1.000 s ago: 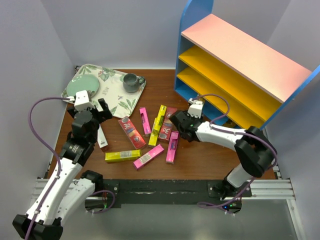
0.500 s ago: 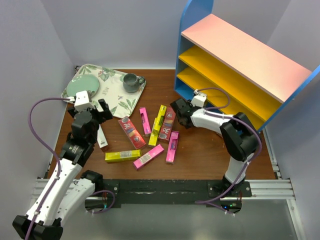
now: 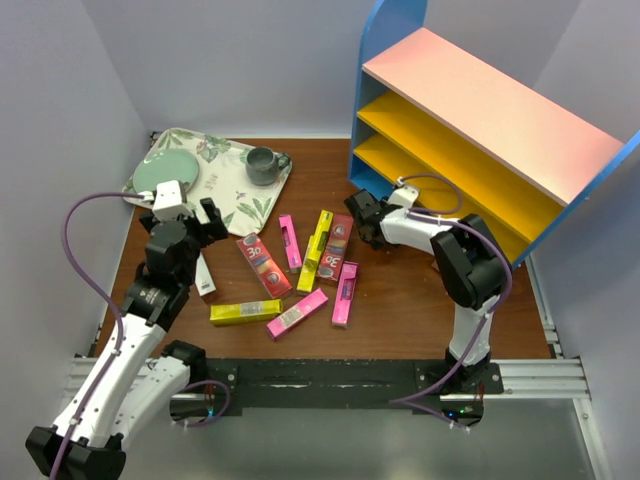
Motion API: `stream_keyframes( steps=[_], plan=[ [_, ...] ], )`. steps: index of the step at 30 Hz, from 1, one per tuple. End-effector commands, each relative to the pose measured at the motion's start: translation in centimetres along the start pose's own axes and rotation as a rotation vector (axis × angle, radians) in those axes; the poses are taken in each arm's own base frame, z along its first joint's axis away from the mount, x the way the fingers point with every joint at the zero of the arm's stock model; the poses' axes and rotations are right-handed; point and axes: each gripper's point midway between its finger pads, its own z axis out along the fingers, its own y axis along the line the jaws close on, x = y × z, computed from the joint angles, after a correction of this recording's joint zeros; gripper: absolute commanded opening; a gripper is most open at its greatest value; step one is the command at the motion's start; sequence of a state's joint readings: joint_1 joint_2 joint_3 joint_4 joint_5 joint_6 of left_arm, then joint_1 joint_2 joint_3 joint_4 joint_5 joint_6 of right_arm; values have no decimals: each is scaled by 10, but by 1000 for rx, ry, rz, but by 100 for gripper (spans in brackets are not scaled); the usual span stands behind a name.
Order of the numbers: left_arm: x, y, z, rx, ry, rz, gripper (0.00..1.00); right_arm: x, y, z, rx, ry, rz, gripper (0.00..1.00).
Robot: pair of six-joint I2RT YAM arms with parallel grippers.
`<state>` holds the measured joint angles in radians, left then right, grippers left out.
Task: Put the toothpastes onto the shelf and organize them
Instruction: Place the toothpaste on the shelf.
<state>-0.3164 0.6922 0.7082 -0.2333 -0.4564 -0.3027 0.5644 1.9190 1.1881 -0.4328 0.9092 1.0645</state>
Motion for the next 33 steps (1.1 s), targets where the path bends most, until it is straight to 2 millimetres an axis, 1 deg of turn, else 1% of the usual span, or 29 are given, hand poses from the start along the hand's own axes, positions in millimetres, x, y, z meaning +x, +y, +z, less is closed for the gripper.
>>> stream_keyframes(
  steps=[1,2,4,5,7,8,9,10,12,14,15,16,17,18,20,22,25,26,27,29,31,32,33],
  plan=[
    [-4,-5,3,21,-17,6,99,-22,8,7,10,-24,117,41],
    [-4,-5,2,20,-16,8,98,-21,8,7,10,-21,107,48],
    [-3,-5,3,23,-13,10,98,-24,10,5,4,-13,101,55],
    [-3,-5,4,23,-12,10,98,-23,9,4,5,-7,95,62],
    [-4,-4,3,23,-13,9,98,-25,7,0,-4,-2,93,67],
    [-3,-4,4,23,-12,9,98,-25,7,-1,-11,-2,90,73],
    [-4,-4,4,21,-13,8,98,-22,3,-1,-12,3,80,77],
    [-3,-5,4,27,-10,9,98,-25,3,-4,-23,1,88,81],
    [-3,-5,5,28,-10,8,98,-24,2,-6,-39,11,66,86],
    [-3,-6,5,33,-7,8,98,-28,4,-13,-72,16,53,87],
    [-3,-5,5,31,-6,8,98,-23,3,-14,-84,32,42,87],
    [-3,-4,5,30,-7,7,97,-22,3,-16,-96,38,37,88],
    [-4,-4,5,28,-7,5,97,-25,4,-21,-118,38,29,90],
    [-4,-2,6,22,-7,4,97,-20,4,-23,-133,54,18,92],
    [-3,-1,6,20,-5,3,97,-22,3,-30,-152,55,2,95],
    [-3,-1,6,21,-4,3,97,-16,1,-36,-171,65,-17,98],
    [-3,-1,6,21,-2,3,97,-9,-1,-45,-216,91,-45,98],
    [-3,-1,6,21,-2,3,97,-4,-5,-47,-224,100,-65,99],
    [-2,0,6,21,-1,4,97,-5,-3,-53,-254,109,-68,99],
    [-2,0,6,21,-1,4,97,0,-5,-59,-286,117,-123,99],
    [-3,0,6,21,-2,3,97,1,1,-69,-354,122,-161,99],
    [-3,-1,6,22,-2,5,97,5,2,-73,-380,126,-182,99],
    [-3,-1,5,23,-3,4,97,10,6,-78,-426,145,-200,99]
  ],
)
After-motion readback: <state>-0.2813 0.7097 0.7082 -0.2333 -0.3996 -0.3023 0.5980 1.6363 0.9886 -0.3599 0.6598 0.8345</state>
